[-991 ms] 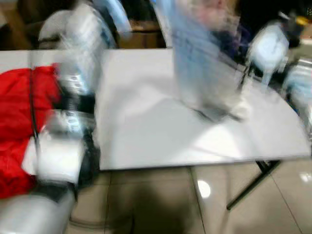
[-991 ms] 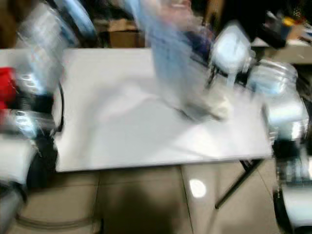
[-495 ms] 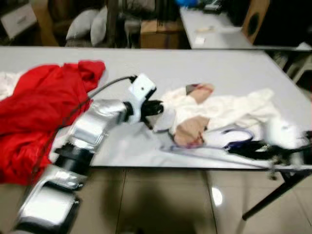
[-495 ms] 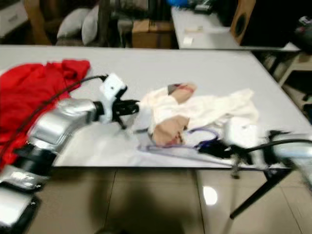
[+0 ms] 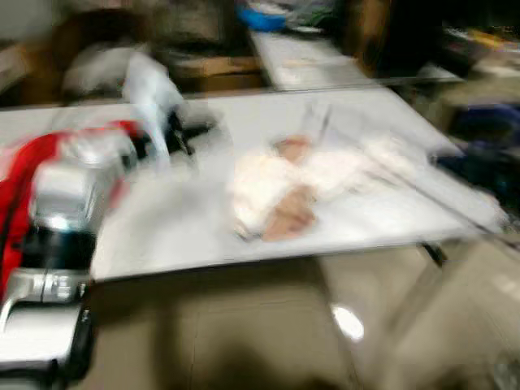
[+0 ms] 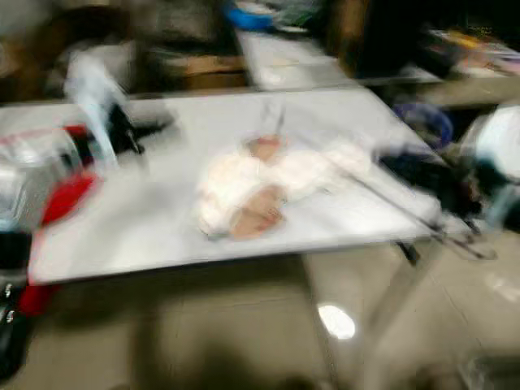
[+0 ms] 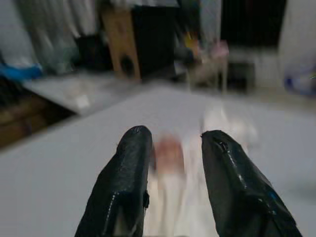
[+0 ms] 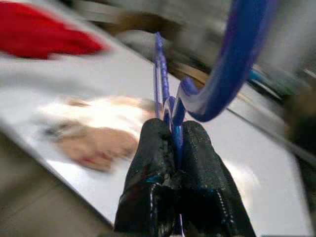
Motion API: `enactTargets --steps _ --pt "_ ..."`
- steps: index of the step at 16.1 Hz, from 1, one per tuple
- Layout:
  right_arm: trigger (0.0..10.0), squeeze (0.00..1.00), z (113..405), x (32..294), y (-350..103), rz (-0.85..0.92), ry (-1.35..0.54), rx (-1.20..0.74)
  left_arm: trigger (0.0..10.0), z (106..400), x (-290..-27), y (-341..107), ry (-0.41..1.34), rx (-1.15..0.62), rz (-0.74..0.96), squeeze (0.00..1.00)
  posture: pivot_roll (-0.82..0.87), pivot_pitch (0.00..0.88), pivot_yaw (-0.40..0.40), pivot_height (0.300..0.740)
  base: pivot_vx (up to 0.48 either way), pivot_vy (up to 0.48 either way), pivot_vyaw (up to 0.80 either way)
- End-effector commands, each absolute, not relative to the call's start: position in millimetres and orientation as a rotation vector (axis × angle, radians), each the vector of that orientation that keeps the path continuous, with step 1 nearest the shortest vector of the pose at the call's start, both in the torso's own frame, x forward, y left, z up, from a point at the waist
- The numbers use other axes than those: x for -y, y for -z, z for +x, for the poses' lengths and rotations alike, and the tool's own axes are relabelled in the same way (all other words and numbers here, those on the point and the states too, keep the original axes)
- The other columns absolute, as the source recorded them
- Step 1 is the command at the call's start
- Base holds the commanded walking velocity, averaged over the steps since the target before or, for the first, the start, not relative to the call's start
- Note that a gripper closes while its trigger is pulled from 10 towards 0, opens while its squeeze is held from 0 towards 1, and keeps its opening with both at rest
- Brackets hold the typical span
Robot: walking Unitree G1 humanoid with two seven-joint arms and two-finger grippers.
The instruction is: Hang hanger
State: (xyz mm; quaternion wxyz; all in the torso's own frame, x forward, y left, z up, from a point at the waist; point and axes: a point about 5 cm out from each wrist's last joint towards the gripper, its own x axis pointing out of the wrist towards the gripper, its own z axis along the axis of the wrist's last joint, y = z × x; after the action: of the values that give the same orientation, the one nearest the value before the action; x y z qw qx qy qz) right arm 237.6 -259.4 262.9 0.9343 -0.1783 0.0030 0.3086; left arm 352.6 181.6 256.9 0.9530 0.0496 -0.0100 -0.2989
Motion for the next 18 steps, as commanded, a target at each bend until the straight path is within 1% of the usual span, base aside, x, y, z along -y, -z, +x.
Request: enactTargets --steps 1,2,3,4,5,6,8,9,11,12,18 --pt "10.0 0.00 245 255 -263 -0.344 -0.480 0.024 10.0 348 -175 -246 0.539 0.023 0.101 0.00 -0.09 0.000 0.053 0.740 0.000 0.000 0.00" --pt "10.0 0.00 248 253 -258 -0.308 -0.436 0.021 10.0 344 -171 -244 0.528 0.042 0.086 0.00 -0.09 0.000 0.053 0.740 0.000 0.000 0.00" --pt "10.0 0.00 255 244 -245 -0.187 -0.277 0.053 10.0 330 -155 -228 0.492 0.046 0.077 0.00 -0.08 0.000 0.050 0.740 0.000 0.000 0.00" --pt "10.0 0.00 258 234 -239 -0.109 -0.213 0.072 10.0 323 -148 -214 0.467 0.023 0.069 0.00 -0.08 0.000 0.052 0.740 0.000 0.000 0.00" --pt "10.0 0.00 259 230 -237 -0.079 -0.176 0.084 10.0 320 -145 -208 0.455 0.012 0.060 0.00 -0.08 0.000 0.052 0.740 0.000 0.000 0.00" --pt "10.0 0.00 265 216 -226 0.019 -0.110 0.053 10.0 316 -139 -190 0.423 -0.015 0.069 0.00 -0.08 0.000 0.047 0.740 0.000 0.000 0.00" --pt "10.0 0.00 266 192 -206 0.066 -0.119 -0.007 10.0 317 -142 -182 0.327 -0.023 0.036 0.00 -0.08 0.000 0.036 0.740 0.000 0.000 0.00" --pt "10.0 0.00 265 181 -200 0.056 -0.150 -0.028 10.0 316 -144 -182 0.305 -0.026 0.047 0.00 -0.07 0.000 0.025 0.740 0.000 0.277 0.00" --pt "10.0 0.00 267 174 -201 0.058 -0.177 -0.024 10.0 316 -144 -187 0.297 -0.004 0.070 0.00 -0.06 0.000 0.015 0.740 0.000 0.279 0.00" --pt "10.0 0.00 269 169 -205 0.031 -0.216 -0.005 10.0 317 -144 -190 0.292 0.015 0.076 0.00 -0.06 0.000 0.012 0.740 0.000 0.289 0.00" --pt "10.0 0.00 269 162 -199 -0.002 -0.233 -0.006 10.0 318 -147 -190 0.262 0.011 0.076 0.00 -0.06 0.000 0.014 0.740 0.000 0.262 0.00"
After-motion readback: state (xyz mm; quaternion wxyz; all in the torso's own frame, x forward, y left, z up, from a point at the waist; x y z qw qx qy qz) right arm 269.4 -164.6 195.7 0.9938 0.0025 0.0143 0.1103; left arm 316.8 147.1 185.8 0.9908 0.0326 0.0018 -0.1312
